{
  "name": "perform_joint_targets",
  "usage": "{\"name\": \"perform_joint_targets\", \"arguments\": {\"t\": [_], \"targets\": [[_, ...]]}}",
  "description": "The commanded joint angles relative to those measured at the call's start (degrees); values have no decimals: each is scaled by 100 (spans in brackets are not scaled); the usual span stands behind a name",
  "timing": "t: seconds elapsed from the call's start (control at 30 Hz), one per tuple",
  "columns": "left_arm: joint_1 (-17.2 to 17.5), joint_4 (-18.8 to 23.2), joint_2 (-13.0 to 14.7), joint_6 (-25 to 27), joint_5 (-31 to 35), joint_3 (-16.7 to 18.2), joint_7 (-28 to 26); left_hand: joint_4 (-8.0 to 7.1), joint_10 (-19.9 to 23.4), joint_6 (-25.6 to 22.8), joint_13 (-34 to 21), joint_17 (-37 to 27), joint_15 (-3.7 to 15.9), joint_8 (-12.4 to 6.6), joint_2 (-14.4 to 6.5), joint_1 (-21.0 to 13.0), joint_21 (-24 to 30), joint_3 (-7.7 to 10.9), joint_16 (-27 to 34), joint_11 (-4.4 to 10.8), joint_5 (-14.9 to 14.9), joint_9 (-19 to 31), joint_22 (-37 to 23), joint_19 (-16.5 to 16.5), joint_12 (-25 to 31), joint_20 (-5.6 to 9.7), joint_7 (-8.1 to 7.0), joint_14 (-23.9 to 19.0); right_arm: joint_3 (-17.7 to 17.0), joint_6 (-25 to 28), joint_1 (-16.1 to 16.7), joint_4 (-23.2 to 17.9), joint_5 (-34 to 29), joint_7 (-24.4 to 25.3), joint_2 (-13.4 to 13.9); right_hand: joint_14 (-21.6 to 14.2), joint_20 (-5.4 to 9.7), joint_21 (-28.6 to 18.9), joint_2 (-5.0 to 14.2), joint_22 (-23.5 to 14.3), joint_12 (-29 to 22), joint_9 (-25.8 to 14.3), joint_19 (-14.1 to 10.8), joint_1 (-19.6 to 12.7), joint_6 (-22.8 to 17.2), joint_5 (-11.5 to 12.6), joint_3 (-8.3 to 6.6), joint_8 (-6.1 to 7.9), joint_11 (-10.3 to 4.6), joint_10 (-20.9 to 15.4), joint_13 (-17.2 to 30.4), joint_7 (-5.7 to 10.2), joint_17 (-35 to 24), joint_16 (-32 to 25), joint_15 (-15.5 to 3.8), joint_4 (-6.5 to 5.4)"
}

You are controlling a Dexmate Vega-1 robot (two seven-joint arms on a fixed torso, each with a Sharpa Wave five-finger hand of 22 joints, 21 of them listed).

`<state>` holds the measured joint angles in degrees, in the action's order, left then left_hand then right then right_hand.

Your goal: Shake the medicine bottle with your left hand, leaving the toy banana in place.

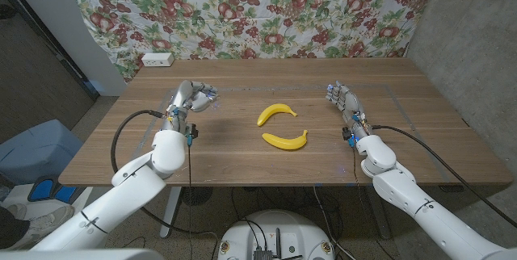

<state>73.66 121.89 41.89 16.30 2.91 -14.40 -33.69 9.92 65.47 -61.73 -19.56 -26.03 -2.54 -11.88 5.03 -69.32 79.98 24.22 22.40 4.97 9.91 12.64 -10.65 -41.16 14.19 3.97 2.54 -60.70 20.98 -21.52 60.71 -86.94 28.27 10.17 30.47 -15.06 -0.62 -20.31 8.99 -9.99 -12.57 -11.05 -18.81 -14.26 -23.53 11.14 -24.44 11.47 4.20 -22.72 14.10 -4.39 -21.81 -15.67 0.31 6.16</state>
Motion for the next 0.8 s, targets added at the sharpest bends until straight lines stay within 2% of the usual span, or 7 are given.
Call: {"name": "perform_joint_targets", "arguments": {"t": [0.03, 0.23, 0.4, 0.53, 0.8], "targets": [[177, -199, -606, -626, 714, 9, -1250, -14, 34, 23, -12, -183, 1619, 13, -906, -888, 20, 52, 25, 15, 10, 23, 0, 1, -3, 772, -23, -1325, -29, -59, 55, -32, 24, -30, 20, -45, -9, 10, 2, -19, -11, -15, -71, 50, 20, -23, -11, 7, 10, -13, 19, -8, 7, 5, -12, 27], [259, -76, -669, -417, 897, 65, -1274, -8, 37, 14, -9, -173, 1619, 9, -900, -891, 26, 52, 18, 18, 8, 24, -2, -5, -8, 780, -20, -1327, -26, -110, 69, -28, 29, -78, 24, -48, -11, 19, 1, -19, -12, -15, -72, 51, 14, -23, -11, 10, 19, -15, 18, -8, 8, 5, 0, 27], [317, 182, -680, 110, 1023, 145, -1159, -6, 34, 33, -8, -169, 1620, 17, -909, -895, 20, 61, 15, 19, 4, 24, 2, -6, -13, 781, -15, -1333, -32, -156, 99, -65, -2, -73, 35, -51, -9, 27, 2, -19, -12, -15, -77, 52, 20, -23, -11, 8, 5, -15, 19, -10, 9, 4, -6, 27], [337, 408, -562, 572, 1020, 210, -858, -7, 27, 34, -5, -171, 1620, 17, -904, -889, 19, 60, 18, 20, 1, 23, 2, -3, -19, 779, -21, -1339, -43, -171, 121, -79, 14, -80, 34, -50, -11, 34, 2, -20, -11, -15, -79, 53, 19, -23, -11, 9, 8, -13, 18, -14, 10, 5, -13, 26], [360, 676, -355, 1127, 966, 332, -449, -12, 34, 28, -9, -163, 1620, 15, -912, -879, 13, 65, 9, 24, 0, 23, 3, 0, -17, 777, -31, -1337, -57, -238, 159, -85, 16, -101, 33, -51, -12, 46, 1, -20, -12, -15, -85, 56, 12, -24, -11, 12, 20, -17, 18, -15, 11, 6, -6, 25]]}}
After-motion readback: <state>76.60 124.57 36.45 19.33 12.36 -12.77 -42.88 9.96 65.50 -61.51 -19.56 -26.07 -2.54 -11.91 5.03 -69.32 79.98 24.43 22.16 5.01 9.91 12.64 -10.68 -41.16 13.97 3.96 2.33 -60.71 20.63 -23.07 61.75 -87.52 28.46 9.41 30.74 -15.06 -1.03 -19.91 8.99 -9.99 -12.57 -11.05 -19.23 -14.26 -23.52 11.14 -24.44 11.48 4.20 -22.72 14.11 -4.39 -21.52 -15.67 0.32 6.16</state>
